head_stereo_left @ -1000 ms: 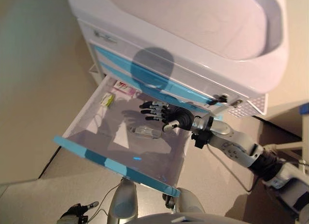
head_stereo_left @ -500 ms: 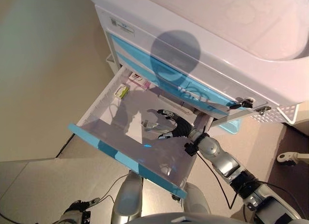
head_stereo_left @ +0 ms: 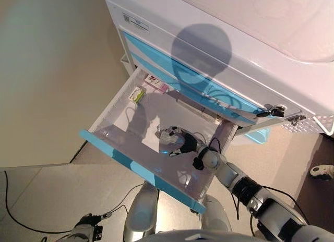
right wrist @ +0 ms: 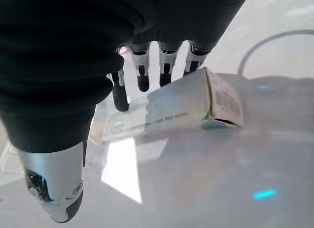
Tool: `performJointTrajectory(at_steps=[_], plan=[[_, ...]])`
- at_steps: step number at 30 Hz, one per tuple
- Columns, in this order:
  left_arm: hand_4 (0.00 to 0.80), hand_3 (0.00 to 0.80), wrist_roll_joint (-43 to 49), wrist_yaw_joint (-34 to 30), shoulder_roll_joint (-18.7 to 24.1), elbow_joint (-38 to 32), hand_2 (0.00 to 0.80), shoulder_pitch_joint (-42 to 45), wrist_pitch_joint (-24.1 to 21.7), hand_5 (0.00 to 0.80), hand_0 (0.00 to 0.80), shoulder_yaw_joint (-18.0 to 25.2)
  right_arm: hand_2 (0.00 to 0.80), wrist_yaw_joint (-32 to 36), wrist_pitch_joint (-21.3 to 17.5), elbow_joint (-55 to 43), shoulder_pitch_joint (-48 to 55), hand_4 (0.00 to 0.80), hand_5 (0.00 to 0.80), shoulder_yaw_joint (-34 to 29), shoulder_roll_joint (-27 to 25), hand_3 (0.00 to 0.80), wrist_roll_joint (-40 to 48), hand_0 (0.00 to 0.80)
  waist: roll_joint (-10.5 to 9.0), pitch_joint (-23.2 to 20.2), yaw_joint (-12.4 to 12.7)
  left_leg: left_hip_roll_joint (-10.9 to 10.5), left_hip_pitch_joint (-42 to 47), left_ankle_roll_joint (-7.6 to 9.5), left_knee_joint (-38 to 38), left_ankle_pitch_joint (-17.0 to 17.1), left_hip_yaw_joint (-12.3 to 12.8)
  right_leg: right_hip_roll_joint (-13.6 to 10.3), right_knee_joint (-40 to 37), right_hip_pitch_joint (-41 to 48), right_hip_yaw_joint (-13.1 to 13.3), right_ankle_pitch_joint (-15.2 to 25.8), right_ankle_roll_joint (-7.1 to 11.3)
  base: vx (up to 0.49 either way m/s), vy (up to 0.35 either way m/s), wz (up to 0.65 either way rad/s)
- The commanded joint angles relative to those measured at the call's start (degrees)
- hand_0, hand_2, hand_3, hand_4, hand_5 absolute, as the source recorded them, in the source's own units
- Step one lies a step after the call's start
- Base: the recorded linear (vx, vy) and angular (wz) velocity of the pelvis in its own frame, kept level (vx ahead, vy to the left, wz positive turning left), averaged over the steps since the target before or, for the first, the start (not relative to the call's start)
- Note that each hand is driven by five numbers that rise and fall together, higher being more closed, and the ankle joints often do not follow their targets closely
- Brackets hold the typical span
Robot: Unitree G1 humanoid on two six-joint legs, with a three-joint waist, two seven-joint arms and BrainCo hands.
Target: Open the drawer and pick up the medicine
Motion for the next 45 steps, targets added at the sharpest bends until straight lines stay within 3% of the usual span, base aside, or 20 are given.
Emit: performJointTrajectory(at_steps=[1,11,24,30,41,45], plan=[[0.0,0.0,-0.9,1.2,-0.3,1.5,0.0,0.4,-0.8,0.0,0.0,-2.8,0.0,-2.5,-0.1,3.5,-3.3,0.0,0.0,2.0,2.7,0.0,-5.1,0.0,-0.44,0.9,0.8,-3.4,-0.9,2.07,0.3,-0.3,0.4,-0.8,1.5,-3.3,0.4,4.3,-0.39,0.0,0.0,0.0],[0.0,0.0,-4.0,2.5,-3.3,0.0,0.0,-0.3,-1.5,0.0,0.0,-7.0,0.0,-7.7,1.4,14.1,-8.5,0.0,0.0,3.8,6.6,0.0,-8.6,0.0,1.3,1.6,1.7,-4.1,-1.1,1.96,-1.6,0.9,-1.0,-1.3,1.0,-3.5,-0.5,4.6,-0.2,0.005,0.0,0.05],[0.0,0.0,-5.1,2.3,-4.1,-0.3,0.0,-0.5,-2.3,0.0,0.0,-8.3,0.0,-9.3,2.0,17.5,-11.2,0.0,0.0,4.7,7.6,0.0,-10.1,0.0,2.07,1.7,1.7,-4.3,-1.0,1.8,-3.1,1.8,-1.7,-1.8,0.8,-3.6,-1.0,4.8,-0.19,0.003,-0.001,0.04],[0.0,0.0,-4.9,2.7,-4.1,-0.2,0.0,-0.3,-2.5,0.0,0.0,-8.2,0.0,-10.2,1.3,14.2,-10.7,0.0,0.0,4.1,6.4,0.0,-9.5,0.0,1.92,1.5,1.3,-4.1,-0.5,1.77,-4.0,2.2,-1.8,-1.7,0.4,-3.5,-1.0,5.0,-0.16,0.003,-0.002,0.02],[0.0,0.0,-3.6,3.4,-4.8,-1.1,0.0,0.4,-2.4,0.0,0.0,-5.9,0.0,-9.9,-1.9,-10.7,-4.5,0.0,0.0,-3.3,-3.6,0.0,-5.7,0.0,0.81,1.2,-1.4,-3.2,0.4,1.88,-5.6,2.6,-0.3,-0.9,-0.6,-3.8,0.3,5.5,0.01,0.0,0.0,0.0],[0.0,0.0,-3.3,3.4,-4.9,-1.0,0.0,0.9,-2.2,0.0,0.0,-5.2,0.0,-9.1,-2.0,-14.8,-2.3,0.0,0.0,-4.9,-5.4,0.0,-5.7,0.0,0.61,0.9,-2.2,-3.0,0.2,1.93,-5.7,2.8,0.2,-0.6,-1.0,-4.3,0.9,5.9,0.03,-0.011,0.011,-0.09]])
